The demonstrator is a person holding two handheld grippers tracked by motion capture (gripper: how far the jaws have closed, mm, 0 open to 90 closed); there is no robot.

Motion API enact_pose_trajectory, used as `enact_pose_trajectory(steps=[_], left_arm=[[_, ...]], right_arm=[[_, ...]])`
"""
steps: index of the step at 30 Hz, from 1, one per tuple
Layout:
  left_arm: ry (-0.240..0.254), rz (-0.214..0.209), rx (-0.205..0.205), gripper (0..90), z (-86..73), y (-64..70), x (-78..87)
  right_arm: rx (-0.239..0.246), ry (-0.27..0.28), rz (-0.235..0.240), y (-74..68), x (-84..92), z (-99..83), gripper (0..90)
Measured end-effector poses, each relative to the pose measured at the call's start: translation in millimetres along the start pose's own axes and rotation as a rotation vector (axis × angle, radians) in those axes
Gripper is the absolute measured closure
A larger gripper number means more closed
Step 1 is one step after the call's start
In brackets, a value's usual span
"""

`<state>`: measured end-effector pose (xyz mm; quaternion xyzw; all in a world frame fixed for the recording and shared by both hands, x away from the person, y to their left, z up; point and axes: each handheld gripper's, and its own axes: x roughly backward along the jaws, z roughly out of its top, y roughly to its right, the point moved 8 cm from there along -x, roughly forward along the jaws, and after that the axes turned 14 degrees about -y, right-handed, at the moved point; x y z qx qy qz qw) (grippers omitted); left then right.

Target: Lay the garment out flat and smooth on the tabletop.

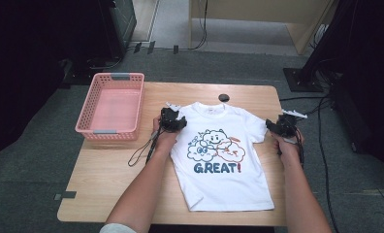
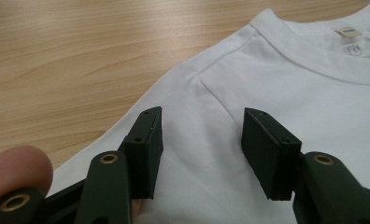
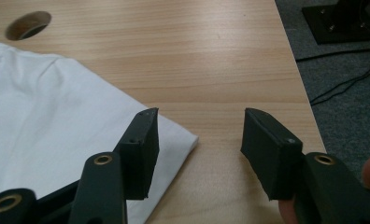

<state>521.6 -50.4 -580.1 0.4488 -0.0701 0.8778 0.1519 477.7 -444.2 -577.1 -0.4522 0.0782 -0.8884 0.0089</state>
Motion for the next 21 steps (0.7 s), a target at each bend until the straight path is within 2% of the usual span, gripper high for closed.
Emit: enact_pose_trajectory(steps=[4, 8, 14, 18, 21], left_arm=[[0.000, -0.001, 0.001, 49.3, 0.0, 0.0, 0.0], [0.000, 0.000, 0.000, 49.3, 0.0, 0.0, 0.0], [0.000, 0.000, 0.000, 49.3, 0.0, 0.0, 0.0], [0.000, 0.000, 0.000, 49.3, 0.0, 0.0, 0.0], [0.000, 0.000, 0.000, 49.3, 0.0, 0.0, 0.0]], right_arm=[[0.036, 0.007, 0.028, -8.4, 11.0, -8.5, 44.6], [0.068, 0.009, 0.056, -22.7, 18.4, -18.5, 43.2], [0.155, 0.021, 0.096, -54.4, 27.9, -23.9, 38.1], [0.239, 0.014, 0.109, -78.4, 27.9, -29.3, 35.8], [0.262, 0.001, 0.125, -90.8, 24.2, -34.4, 36.0]])
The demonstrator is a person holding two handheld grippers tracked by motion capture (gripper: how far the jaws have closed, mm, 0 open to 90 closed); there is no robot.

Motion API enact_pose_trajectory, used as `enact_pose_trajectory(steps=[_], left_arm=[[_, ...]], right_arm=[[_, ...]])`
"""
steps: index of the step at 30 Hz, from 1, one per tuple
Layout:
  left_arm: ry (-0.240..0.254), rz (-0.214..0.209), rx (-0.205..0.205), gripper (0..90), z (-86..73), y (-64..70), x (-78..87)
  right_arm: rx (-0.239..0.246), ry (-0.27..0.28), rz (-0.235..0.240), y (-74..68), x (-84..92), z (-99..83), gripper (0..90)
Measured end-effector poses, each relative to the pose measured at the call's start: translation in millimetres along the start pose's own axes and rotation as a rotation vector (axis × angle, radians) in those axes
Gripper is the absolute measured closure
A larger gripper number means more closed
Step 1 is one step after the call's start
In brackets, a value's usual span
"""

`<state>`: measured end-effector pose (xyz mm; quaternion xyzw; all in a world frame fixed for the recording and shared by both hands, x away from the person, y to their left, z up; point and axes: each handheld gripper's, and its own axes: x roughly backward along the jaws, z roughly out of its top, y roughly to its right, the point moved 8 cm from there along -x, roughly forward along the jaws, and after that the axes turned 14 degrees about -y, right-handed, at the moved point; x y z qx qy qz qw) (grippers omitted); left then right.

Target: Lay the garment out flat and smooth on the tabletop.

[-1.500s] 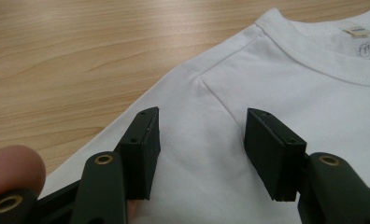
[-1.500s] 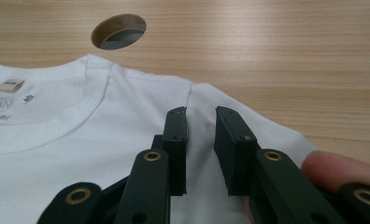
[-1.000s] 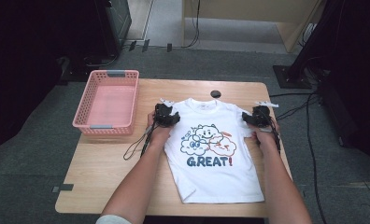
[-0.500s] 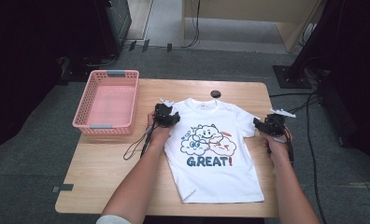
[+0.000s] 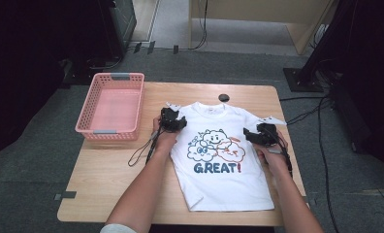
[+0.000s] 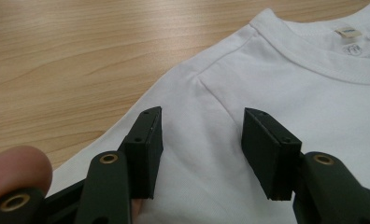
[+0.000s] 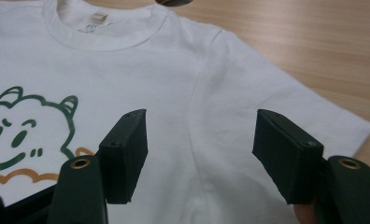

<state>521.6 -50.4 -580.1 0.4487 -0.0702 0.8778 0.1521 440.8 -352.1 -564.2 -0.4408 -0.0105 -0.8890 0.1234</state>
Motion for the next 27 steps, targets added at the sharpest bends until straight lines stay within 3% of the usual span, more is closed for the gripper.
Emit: enact_pose_trajectory(steps=[3, 13, 18, 20, 22, 23, 27], left_arm=[[0.001, -0.006, 0.005, 49.2, -0.1, -0.5, 0.2], [-0.003, 0.005, 0.001, 48.1, -0.2, 0.0, 0.0], [-0.018, -0.032, -0.025, 34.6, -0.8, 3.6, -0.2], [-0.037, -0.082, 0.022, 29.9, 0.9, 1.5, 3.6], [-0.017, -0.107, 0.096, 29.2, 5.0, -4.9, 13.6], [0.002, -0.119, 0.105, 29.1, 6.8, -5.5, 20.9], [0.038, -0.097, 0.019, 28.2, 6.7, 0.3, 39.6]], right_arm=[[-0.006, -0.023, 0.021, -6.1, -6.7, -4.7, 35.2], [0.045, -0.052, -0.044, -10.0, -17.7, -14.7, 26.9], [0.027, -0.057, -0.055, -8.3, -18.4, -14.6, 23.3], [0.024, -0.057, -0.058, -7.6, -18.4, -14.7, 22.2], [0.016, -0.060, -0.065, -6.8, -18.4, -14.8, 21.3], [0.015, -0.060, -0.067, -6.8, -18.4, -14.9, 21.2], [0.015, -0.060, -0.068, -6.6, -18.5, -14.8, 20.7]])
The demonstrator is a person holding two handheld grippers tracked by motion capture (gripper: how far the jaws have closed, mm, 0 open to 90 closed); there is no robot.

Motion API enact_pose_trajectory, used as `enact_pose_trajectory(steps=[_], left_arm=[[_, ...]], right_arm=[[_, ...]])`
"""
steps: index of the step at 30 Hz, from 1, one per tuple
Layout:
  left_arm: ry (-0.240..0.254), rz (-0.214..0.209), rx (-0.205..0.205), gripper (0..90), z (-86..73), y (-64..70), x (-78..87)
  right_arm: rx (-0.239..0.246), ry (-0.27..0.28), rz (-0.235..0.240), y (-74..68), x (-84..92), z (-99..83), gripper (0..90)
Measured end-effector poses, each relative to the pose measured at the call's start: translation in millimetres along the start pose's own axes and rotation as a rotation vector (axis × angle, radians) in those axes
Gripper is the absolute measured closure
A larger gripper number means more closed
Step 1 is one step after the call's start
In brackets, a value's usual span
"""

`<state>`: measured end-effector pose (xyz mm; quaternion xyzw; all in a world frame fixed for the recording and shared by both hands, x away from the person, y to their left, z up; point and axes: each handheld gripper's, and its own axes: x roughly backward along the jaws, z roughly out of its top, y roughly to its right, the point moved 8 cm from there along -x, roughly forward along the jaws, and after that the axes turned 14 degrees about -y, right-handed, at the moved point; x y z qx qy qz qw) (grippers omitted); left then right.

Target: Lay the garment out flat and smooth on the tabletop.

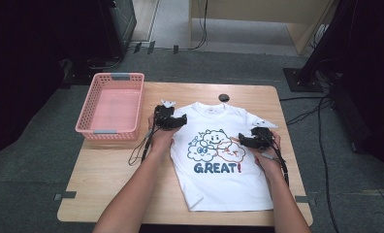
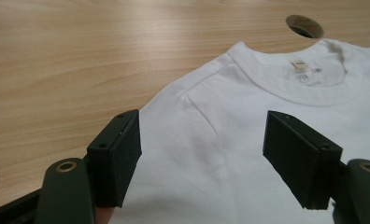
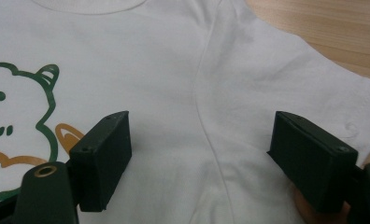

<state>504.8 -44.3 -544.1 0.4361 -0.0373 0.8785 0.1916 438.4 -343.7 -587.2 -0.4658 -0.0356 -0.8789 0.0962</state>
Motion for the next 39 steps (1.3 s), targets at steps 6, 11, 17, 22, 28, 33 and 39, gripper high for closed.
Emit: enact_pose_trajectory(steps=[6, 11, 17, 22, 28, 33, 39], left_arm=[[0.002, -0.038, 0.006, 27.7, -9.8, 4.9, 15.9], [-0.026, -0.044, -0.015, 27.6, -24.4, 13.0, 23.8], [-0.045, -0.015, -0.086, 24.5, -48.4, 24.5, 35.2], [-0.036, 0.000, -0.078, 24.3, -70.7, 27.5, 44.1], [-0.048, 0.002, -0.071, 24.3, -91.8, 28.9, 51.7], [-0.072, 0.015, -0.077, 24.4, -109.6, 28.0, 53.4], [-0.081, 0.019, -0.081, 24.3, -126.7, 26.1, 58.2]], right_arm=[[-0.005, -0.003, -0.003, 0.4, -0.2, -0.1, 19.2], [-0.009, -0.004, -0.005, 0.6, -0.4, 0.0, 18.7], [-0.007, -0.003, -0.005, 0.8, -0.5, 0.0, 18.5], [-0.008, -0.003, -0.006, 0.8, -0.5, 0.0, 18.4], [-0.009, -0.004, -0.007, 1.0, -0.5, 0.0, 18.0], [-0.010, -0.004, -0.008, 1.0, -0.5, 0.0, 17.8], [-0.013, -0.005, -0.008, 1.0, -0.5, -0.1, 17.6]])
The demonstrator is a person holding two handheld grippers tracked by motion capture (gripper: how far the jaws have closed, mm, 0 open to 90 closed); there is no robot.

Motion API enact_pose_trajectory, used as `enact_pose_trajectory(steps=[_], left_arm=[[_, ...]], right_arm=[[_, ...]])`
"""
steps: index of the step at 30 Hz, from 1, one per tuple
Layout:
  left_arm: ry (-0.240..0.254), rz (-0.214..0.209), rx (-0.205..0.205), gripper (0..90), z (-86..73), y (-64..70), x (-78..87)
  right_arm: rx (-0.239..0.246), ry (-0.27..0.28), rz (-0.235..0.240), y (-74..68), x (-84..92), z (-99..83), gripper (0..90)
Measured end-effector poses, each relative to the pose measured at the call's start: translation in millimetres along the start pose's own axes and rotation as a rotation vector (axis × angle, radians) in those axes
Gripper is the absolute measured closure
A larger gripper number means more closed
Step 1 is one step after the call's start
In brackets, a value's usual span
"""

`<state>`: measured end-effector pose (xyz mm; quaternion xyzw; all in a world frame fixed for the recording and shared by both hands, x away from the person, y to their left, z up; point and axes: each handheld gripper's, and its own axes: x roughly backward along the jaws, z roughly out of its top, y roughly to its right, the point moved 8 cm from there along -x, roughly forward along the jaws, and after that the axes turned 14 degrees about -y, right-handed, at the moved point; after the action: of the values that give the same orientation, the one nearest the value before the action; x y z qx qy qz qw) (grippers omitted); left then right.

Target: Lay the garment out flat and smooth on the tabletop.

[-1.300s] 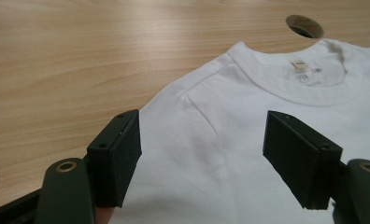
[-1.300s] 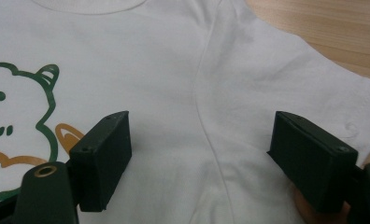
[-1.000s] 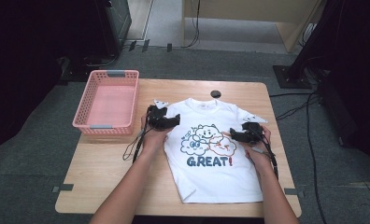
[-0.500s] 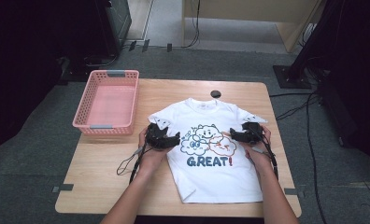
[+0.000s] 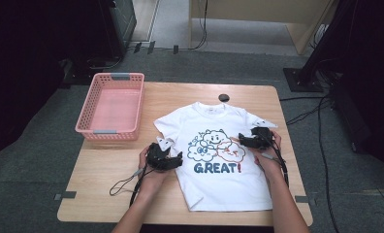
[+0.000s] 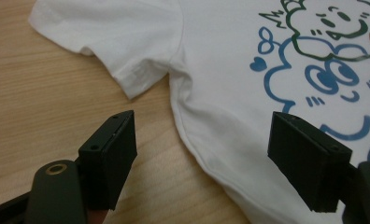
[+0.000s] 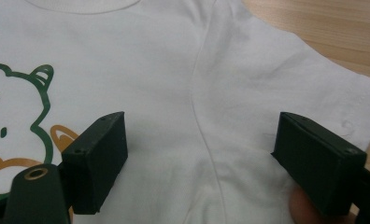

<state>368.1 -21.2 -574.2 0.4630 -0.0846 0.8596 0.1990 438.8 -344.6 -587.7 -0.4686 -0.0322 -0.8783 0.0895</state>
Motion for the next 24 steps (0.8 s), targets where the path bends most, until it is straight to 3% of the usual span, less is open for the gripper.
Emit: enact_pose_trajectory(steps=[6, 15, 24], left_arm=[[-0.013, 0.027, -0.031, 24.3, -14.3, -2.5, 2.3], [-0.026, 0.032, -0.043, 24.3, -28.3, -17.7, 12.8], [-0.023, 0.048, -0.079, 24.3, -39.4, -22.8, 21.0]], right_arm=[[0.000, 0.000, 0.000, 0.0, 0.0, 0.0, 17.6], [0.000, 0.000, 0.000, 0.1, 0.0, 0.0, 17.5], [0.000, 0.000, 0.000, 0.1, -0.1, 0.0, 17.5]])
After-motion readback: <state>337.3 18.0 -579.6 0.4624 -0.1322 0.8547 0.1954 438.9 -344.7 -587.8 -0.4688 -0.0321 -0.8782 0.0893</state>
